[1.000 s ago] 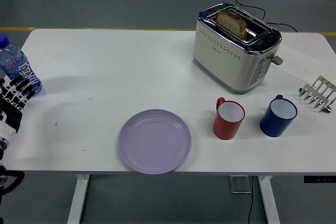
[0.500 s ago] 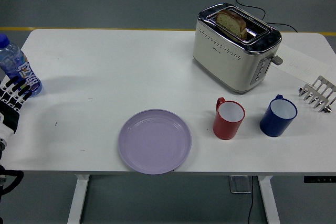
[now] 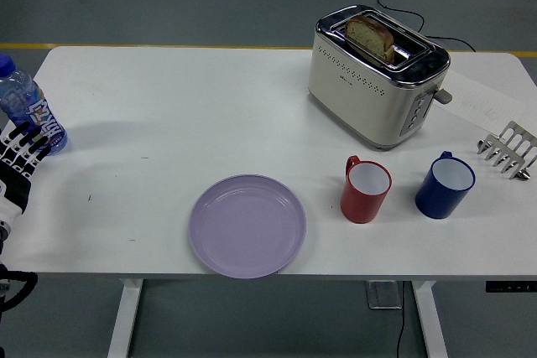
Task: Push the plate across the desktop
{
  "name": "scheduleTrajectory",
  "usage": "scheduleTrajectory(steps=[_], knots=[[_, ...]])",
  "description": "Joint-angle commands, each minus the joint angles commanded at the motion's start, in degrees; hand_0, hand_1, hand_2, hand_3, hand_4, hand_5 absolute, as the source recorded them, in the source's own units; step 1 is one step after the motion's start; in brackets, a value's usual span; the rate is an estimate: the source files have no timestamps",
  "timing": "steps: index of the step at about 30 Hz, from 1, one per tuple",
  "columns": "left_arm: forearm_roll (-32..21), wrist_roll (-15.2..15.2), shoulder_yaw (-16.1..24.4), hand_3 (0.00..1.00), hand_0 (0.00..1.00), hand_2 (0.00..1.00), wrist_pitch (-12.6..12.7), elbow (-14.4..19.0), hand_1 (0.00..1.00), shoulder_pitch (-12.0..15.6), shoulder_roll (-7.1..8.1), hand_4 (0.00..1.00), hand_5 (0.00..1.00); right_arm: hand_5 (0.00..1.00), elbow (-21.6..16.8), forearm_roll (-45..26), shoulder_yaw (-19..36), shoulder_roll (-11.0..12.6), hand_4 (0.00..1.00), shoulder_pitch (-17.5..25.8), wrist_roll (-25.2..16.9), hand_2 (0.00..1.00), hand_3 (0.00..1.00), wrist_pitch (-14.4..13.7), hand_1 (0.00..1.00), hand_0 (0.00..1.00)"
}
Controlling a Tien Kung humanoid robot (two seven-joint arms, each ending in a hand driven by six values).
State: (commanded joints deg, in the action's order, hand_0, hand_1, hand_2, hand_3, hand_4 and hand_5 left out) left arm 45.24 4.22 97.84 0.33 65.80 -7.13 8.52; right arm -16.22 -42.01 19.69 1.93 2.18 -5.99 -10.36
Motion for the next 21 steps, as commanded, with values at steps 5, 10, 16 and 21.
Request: scheduleTrajectory(steps=[5, 10, 16, 21], knots=[[-0.02, 0.01, -0.03, 0.659, 0.748, 0.7, 0.05, -0.06, 0.731, 0.06, 0.02, 0.526, 0.998, 0.592, 0.01, 0.04, 0.05, -0.04, 0.402, 0.0, 0.04, 0.637, 0.647, 0.0, 0.533, 0.596], [-0.03, 0.02, -0.13, 0.659, 0.748, 0.698, 0.06, -0.07, 0.727, 0.0, 0.09, 0.526, 0.998, 0.591, 0.0, 0.07, 0.05, -0.06, 0.402, 0.0, 0.09, 0.637, 0.647, -0.01, 0.533, 0.596], [-0.22, 0.06, -0.1, 0.659, 0.748, 0.697, 0.06, -0.31, 0.725, -0.04, 0.11, 0.525, 0.998, 0.59, -0.06, 0.34, 0.29, -0.16, 0.401, 0.02, 0.21, 0.637, 0.647, -0.2, 0.533, 0.596], [-0.26, 0.07, -0.08, 0.659, 0.748, 0.698, 0.1, -0.36, 0.725, 0.1, 0.1, 0.525, 0.998, 0.59, -0.08, 0.64, 0.5, -0.2, 0.4, 0.14, 0.32, 0.637, 0.647, -0.35, 0.533, 0.596]])
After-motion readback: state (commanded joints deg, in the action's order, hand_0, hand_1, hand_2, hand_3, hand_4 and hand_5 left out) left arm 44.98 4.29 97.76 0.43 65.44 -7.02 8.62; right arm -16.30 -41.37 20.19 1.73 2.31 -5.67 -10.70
